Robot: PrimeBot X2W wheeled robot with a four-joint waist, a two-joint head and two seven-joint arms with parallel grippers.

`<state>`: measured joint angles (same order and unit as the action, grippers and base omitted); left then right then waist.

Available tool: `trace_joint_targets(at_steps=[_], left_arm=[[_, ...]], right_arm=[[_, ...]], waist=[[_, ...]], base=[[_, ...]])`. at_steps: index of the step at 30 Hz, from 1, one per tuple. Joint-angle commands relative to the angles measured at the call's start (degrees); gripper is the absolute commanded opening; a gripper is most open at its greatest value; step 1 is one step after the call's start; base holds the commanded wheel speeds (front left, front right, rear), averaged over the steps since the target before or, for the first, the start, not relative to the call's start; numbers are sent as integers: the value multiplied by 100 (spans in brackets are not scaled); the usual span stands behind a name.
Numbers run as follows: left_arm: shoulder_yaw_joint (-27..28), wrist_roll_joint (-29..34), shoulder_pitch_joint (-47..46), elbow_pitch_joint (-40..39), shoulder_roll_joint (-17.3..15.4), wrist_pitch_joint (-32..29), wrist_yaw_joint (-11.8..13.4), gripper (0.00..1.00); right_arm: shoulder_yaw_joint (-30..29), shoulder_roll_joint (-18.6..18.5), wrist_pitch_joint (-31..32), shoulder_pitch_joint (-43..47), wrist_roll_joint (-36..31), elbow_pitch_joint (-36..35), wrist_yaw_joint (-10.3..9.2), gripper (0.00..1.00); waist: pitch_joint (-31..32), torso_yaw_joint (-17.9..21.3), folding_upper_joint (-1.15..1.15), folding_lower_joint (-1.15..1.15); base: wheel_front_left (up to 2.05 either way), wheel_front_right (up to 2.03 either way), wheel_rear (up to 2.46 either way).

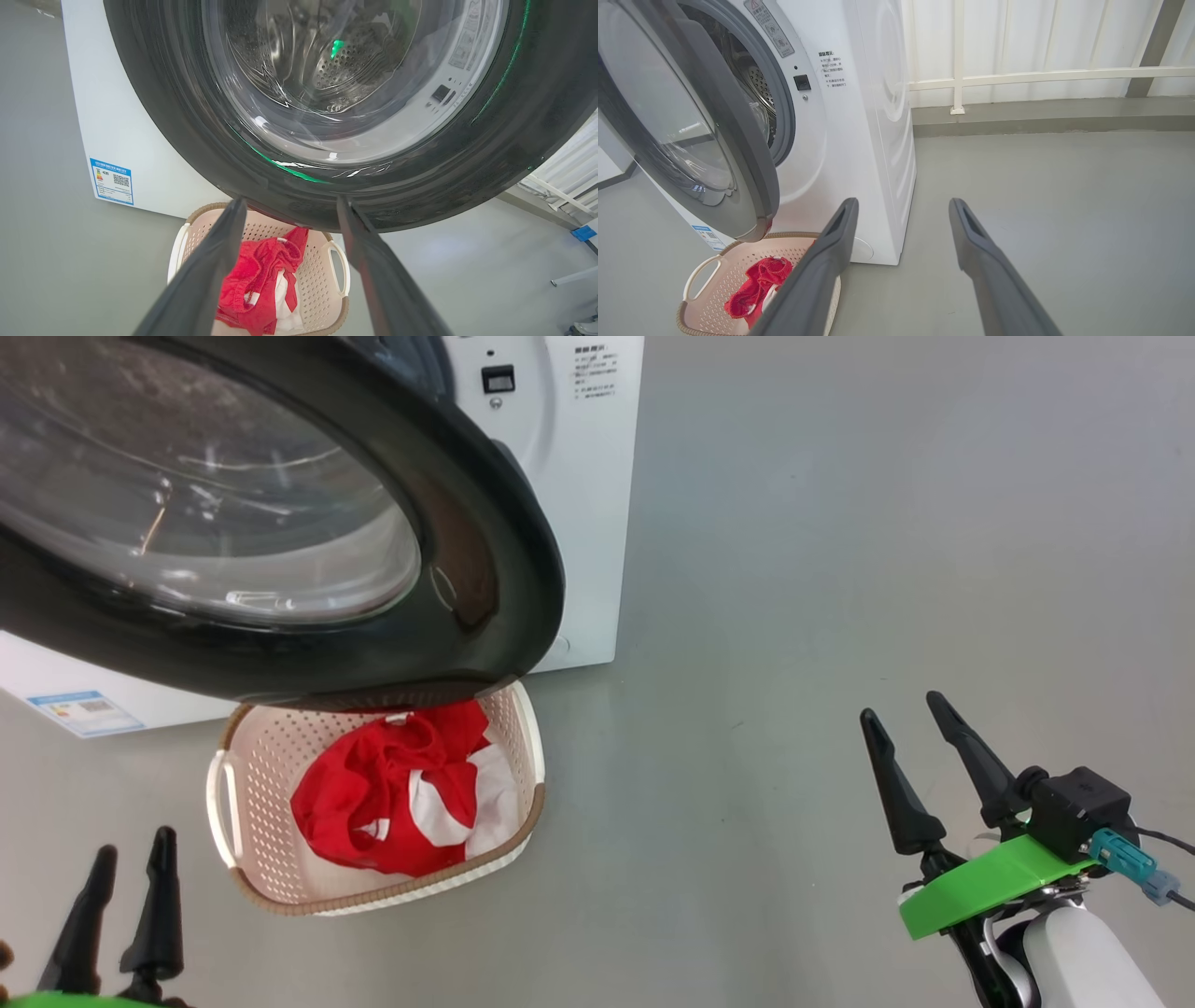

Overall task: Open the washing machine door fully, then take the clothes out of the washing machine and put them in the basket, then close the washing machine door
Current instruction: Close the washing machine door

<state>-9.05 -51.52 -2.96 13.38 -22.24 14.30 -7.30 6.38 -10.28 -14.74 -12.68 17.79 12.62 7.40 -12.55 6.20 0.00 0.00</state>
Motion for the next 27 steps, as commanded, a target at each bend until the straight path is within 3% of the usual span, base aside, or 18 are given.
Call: trace_joint_targets(at_steps=[1,10,18,27], left_arm=[[506,404,36,-199,17,69,-19,100],[1233,1789,309,-399,703,69,-19,100],[1613,2671,429,-502,1072,69,-19,100],[1732,3060,471,-528,1329,70,-19,100]], right_arm=[[85,-4,-26,137,27,-145,9,100],[68,-27,-26,199,30,-144,9,100],[74,-70,-26,269,38,-159,9,100],[54,-90,-26,308,50,-167,9,100]], waist=[[54,18,0,0],[181,-4,0,0],[274,-20,0,0],[291,-43,0,0]], base=[[0,0,0],[0,0,0],[0,0,0],[0,0,0]])
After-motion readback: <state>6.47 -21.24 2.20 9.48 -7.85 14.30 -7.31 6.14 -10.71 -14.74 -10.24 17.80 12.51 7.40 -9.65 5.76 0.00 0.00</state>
